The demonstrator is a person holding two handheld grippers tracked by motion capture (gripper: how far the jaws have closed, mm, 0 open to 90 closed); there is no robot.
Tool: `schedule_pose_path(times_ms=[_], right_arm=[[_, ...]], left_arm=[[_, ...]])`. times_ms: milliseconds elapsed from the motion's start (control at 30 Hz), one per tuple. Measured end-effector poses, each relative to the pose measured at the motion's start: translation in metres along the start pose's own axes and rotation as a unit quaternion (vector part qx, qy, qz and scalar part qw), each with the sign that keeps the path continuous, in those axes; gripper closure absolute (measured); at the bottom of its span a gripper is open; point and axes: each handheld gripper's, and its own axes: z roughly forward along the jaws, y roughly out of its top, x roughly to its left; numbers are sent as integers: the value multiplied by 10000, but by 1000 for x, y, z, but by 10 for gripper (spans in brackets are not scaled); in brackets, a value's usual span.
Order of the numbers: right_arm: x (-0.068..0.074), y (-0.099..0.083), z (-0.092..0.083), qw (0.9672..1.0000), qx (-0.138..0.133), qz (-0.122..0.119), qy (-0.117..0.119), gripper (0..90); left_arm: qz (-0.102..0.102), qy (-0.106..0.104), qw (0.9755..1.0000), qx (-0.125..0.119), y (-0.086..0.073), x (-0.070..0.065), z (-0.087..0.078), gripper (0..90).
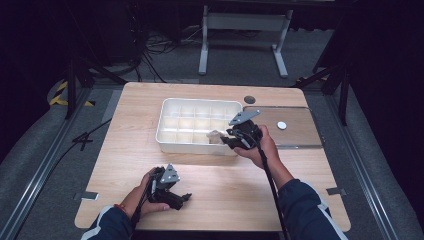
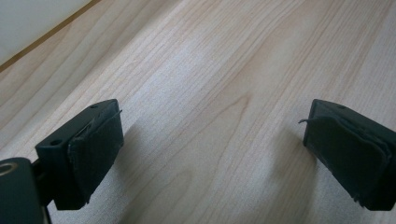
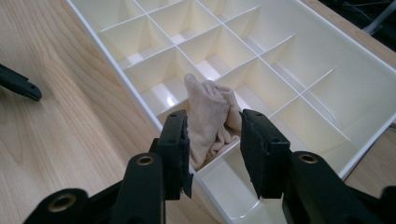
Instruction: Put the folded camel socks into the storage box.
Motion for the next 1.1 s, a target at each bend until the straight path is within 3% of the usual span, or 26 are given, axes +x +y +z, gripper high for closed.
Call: schedule_pose_path(times_ms=[267,567,833,1100], right_arm=[[4,-10,-17,9999,-21,-120,9,567],[2,-27,-34,9998,1,-177,-110,435],[7,-45,-46,9986,129,-450,-226,397],[5,-65,-54,9978,247,-516,-339,383]], left_arm=[[-18,-3,10000,-15,0,0,0,52],[-22,-4,10000,-18,0,0,0,52],[-24,-4,10000,-20,0,0,0,52],[-25,-4,10000,-20,0,0,0,52]])
